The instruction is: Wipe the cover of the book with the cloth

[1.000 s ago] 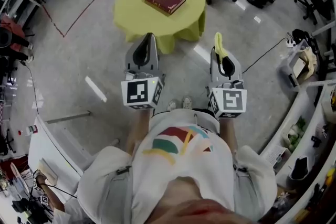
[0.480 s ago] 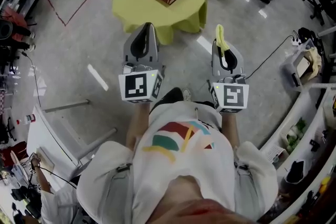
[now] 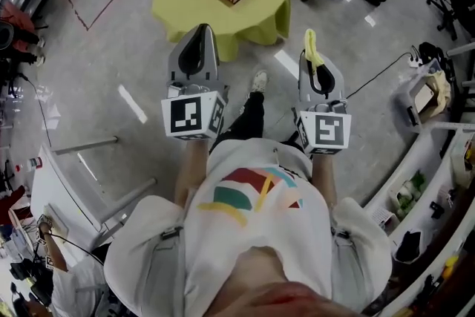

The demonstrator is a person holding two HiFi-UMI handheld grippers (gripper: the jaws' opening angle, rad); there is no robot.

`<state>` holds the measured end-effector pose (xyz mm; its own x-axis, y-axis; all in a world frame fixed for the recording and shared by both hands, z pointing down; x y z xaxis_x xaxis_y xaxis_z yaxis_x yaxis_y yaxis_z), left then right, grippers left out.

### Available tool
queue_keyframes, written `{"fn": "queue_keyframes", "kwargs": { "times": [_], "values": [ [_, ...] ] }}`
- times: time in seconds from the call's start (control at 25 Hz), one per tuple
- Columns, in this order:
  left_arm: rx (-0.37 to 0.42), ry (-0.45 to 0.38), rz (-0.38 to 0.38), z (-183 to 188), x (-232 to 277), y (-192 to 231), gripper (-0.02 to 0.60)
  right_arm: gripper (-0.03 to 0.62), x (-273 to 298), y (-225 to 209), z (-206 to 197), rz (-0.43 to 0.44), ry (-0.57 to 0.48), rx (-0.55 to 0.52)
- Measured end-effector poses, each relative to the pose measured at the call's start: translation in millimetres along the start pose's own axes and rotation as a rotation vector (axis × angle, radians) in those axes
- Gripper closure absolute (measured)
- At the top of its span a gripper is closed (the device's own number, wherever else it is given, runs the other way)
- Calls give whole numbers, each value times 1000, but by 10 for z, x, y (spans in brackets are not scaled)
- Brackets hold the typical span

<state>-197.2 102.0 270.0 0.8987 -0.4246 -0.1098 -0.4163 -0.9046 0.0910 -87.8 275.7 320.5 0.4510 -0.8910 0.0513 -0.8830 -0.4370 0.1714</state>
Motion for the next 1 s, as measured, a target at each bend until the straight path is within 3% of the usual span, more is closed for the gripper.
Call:
{"fn": "queue_keyframes", "kwargs": {
  "times": [0.52,1.0],
  "values": [
    [11,3,-19,-213,872,77,563,565,641,-418,-130,-12,-7,-3],
    [-29,38,11,-420,2314,413,564,565,2099,-1078,-90,47,11,-31]
  ]
}}
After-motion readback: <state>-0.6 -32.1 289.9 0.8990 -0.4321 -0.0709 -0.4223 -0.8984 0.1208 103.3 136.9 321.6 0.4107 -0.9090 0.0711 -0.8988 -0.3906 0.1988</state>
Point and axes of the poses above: the fingertips, and each gripper's own axes: x forward along the fingers, y to its left, z out of its top, the point moved 2 cm from there along -x, backward along the fingers, and after that the axes turned 4 degrees about -x, right-handed, at the moved point
